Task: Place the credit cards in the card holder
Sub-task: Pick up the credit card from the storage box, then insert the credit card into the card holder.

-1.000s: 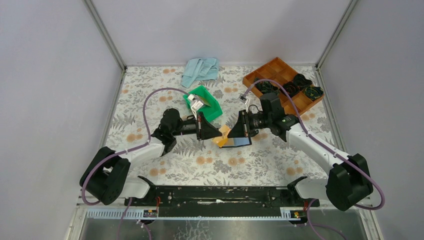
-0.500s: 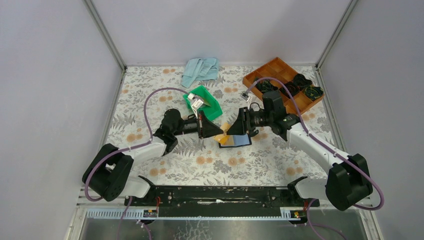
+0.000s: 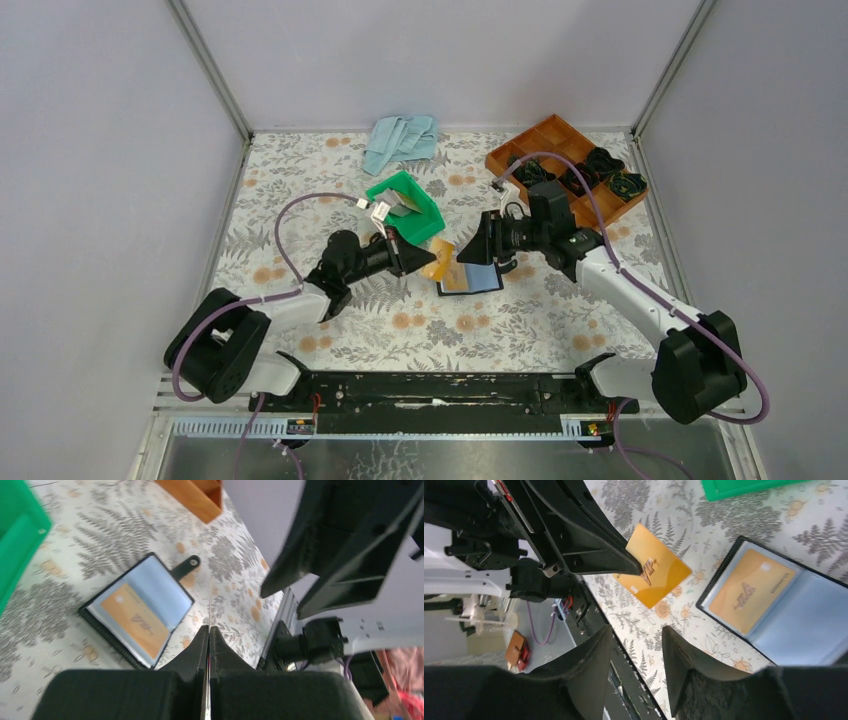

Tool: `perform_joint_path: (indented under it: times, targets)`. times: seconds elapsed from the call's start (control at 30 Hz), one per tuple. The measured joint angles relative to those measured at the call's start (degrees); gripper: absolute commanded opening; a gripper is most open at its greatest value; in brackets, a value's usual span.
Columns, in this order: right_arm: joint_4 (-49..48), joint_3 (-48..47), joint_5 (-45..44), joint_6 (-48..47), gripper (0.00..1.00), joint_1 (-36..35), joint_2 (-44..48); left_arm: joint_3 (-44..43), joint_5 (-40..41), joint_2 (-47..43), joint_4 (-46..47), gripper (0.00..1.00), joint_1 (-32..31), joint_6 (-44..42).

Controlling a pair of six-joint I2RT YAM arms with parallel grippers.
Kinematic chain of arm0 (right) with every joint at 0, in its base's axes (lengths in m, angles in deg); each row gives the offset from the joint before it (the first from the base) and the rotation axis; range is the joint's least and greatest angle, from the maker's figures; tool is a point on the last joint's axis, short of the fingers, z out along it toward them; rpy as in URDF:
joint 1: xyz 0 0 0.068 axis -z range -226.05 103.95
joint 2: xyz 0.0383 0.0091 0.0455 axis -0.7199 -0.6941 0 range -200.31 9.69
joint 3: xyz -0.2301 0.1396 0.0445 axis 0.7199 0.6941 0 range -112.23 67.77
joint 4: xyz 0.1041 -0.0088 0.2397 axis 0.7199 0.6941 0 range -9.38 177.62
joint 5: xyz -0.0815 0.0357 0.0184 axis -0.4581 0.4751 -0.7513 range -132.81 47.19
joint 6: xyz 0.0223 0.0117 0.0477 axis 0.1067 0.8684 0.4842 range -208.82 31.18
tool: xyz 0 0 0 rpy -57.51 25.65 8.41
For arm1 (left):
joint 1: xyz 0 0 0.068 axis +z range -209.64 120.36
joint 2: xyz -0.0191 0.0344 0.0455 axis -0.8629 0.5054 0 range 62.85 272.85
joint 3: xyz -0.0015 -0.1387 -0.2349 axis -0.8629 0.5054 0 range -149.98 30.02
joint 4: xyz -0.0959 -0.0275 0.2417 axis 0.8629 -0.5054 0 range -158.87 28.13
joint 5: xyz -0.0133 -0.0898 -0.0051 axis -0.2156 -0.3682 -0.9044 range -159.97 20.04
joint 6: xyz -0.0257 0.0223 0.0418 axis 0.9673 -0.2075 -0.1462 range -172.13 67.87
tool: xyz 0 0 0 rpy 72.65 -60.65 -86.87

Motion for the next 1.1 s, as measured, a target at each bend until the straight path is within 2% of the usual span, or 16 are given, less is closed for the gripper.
perform_joint_path:
  times: [0.17, 0.37, 0.5, 0.67, 0.77, 0.9, 1.1]
  targets:
    - [1.29, 0.59, -7.13, -0.07, 0.50, 0.00, 2.16, 3.32, 11.17, -0.37, -0.48, 0.00, -1.20, 4.33]
    - [1.77, 2.25, -17.64, -0.09, 0.46, 0.04, 2.86, 4.28, 23.91, -0.70, -1.03, 0.00, -6.84, 9.11]
    - [1.75, 3.58, -24.24, 0.07, 0.39, 0.07, 1.55, 3.58, 30.34, 1.42, -0.92, 0.00, -11.23, 12.41]
    - [1.31, 5.20, -29.53, 0.81, 0.14, 0.07, -2.82, 1.33, 36.09, 5.49, -0.96, 0.00, -16.09, 15.61]
    - [1.29, 6.93, -31.85, 1.38, 0.05, 0.11, -4.37, 1.20, 39.36, 7.34, -0.87, 0.00, -18.78, 17.68]
    - [1.01, 8.20, -34.16, 1.90, 0.00, 0.11, -5.57, 1.20, 42.93, 10.10, -0.61, 0.00, -20.85, 20.00]
    - [-0.11, 8.44, -36.83, 2.12, 0.00, 0.15, -6.32, 0.87, 47.58, 13.20, -0.42, 0.00, -22.69, 22.21]
